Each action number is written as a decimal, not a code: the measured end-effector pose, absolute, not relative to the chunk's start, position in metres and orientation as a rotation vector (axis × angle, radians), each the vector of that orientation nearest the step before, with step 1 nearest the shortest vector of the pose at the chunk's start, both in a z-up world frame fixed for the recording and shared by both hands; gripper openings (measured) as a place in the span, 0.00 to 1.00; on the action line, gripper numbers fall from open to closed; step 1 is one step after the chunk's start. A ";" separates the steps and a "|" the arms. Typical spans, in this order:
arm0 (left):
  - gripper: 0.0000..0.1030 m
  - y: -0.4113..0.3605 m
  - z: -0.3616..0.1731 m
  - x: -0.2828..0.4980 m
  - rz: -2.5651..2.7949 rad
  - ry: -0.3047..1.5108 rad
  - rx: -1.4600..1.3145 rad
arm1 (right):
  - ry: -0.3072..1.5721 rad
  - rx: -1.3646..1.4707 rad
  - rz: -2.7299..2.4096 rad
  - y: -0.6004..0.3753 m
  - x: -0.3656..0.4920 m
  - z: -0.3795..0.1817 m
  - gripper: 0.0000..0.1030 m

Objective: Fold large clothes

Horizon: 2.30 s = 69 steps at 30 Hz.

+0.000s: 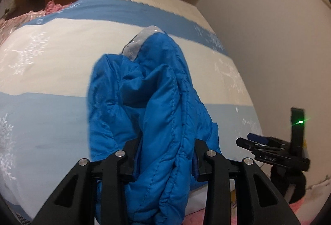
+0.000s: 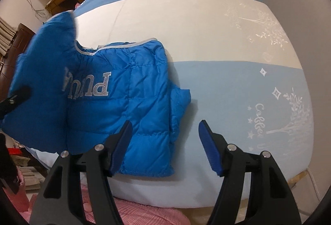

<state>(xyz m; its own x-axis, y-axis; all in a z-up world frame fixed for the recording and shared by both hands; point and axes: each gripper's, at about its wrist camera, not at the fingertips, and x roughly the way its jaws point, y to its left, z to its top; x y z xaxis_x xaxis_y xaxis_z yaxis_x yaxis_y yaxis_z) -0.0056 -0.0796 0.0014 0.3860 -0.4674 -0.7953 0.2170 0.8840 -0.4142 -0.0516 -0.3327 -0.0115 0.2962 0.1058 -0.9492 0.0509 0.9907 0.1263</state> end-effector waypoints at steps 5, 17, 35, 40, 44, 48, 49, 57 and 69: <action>0.36 -0.123 -0.029 0.001 -0.468 1.160 -0.185 | 1.265 0.131 0.029 -0.341 -0.055 -0.009 0.64; 0.42 -0.162 -0.113 0.007 -0.525 1.270 -0.177 | 1.279 0.164 0.009 -0.357 -0.057 -0.022 0.64; 0.55 -0.068 -0.023 -0.012 -0.449 1.137 -0.273 | 1.248 0.250 0.188 -0.326 -0.025 -0.007 0.73; 0.55 -0.059 -0.035 0.001 -0.265 1.145 -0.124 | 1.274 0.266 0.261 -0.300 -0.006 -0.011 0.78; 0.55 -0.054 -0.045 0.007 -0.253 1.164 -0.126 | 1.305 0.307 0.302 -0.288 0.009 -0.021 0.80; 0.56 -0.053 -0.049 0.012 -0.250 1.160 -0.132 | 1.343 0.319 0.315 -0.277 0.023 -0.035 0.82; 0.56 -0.050 -0.049 0.013 -0.249 1.159 -0.140 | 1.352 0.324 0.316 -0.275 0.025 -0.039 0.82; 0.63 -0.042 -0.053 0.022 -0.233 1.159 -0.136 | 1.422 0.314 0.298 -0.261 0.041 -0.066 0.85; 0.63 -0.035 -0.056 0.027 -0.221 1.150 -0.132 | 1.379 0.169 0.314 -0.229 0.050 -0.070 0.36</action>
